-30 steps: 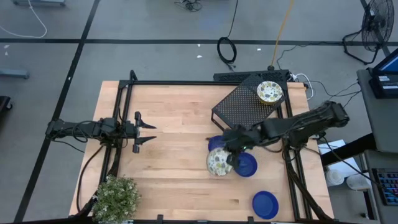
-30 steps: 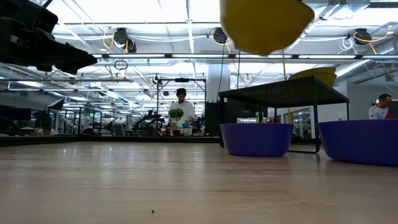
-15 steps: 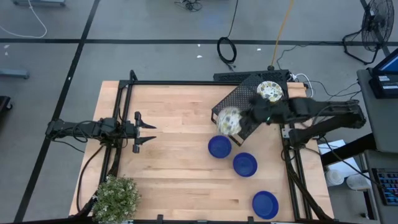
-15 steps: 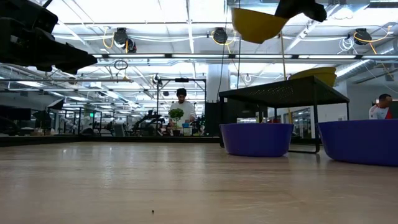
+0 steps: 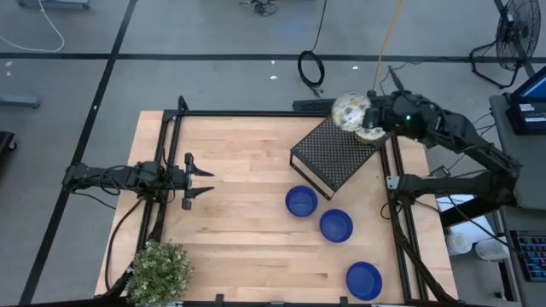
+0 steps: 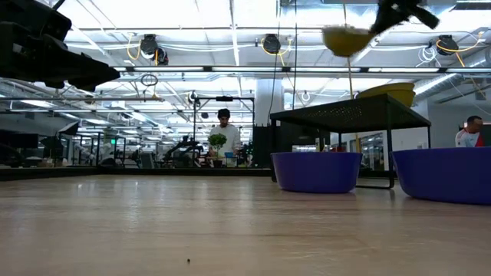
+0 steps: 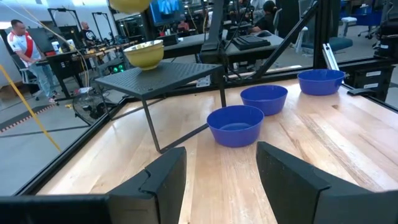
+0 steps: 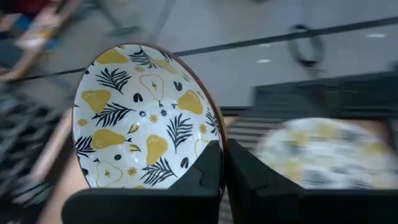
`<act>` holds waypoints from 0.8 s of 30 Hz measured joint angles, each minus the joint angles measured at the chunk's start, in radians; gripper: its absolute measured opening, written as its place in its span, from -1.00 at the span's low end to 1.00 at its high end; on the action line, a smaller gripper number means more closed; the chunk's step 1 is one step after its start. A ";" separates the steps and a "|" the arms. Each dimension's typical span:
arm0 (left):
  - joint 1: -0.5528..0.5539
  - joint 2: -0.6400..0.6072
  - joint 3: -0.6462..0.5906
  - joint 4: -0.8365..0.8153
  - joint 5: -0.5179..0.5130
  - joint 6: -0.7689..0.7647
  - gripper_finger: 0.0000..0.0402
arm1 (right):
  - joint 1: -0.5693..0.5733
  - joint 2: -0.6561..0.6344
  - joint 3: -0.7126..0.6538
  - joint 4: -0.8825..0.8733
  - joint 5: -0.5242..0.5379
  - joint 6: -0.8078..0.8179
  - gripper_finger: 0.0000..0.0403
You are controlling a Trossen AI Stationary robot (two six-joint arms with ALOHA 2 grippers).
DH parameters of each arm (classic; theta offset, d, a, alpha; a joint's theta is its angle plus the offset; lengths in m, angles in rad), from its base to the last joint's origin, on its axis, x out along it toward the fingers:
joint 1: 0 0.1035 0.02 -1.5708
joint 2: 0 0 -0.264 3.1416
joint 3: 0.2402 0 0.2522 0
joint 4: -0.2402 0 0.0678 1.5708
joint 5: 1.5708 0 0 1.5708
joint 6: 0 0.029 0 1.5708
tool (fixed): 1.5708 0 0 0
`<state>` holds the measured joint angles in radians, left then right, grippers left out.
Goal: Pick & Place Mini bowls
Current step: Stack the patterned yellow bowl on the patterned yellow bowl on the shelf
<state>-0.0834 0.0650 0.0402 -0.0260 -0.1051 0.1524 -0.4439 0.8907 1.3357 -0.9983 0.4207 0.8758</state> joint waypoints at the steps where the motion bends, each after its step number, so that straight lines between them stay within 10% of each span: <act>1: 0.000 0.000 0.000 0.000 0.000 0.000 -0.01 | -0.032 -0.007 0.000 -0.031 0.004 -0.002 -1.00; 24: 0.000 0.000 0.000 0.000 0.000 0.000 -0.01 | -0.252 0.065 -0.030 -0.317 -0.081 0.037 -1.00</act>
<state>-0.0836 0.0650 0.0402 -0.0261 -0.1051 0.1528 -0.6956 0.9555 1.3062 -1.3157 0.3393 0.9124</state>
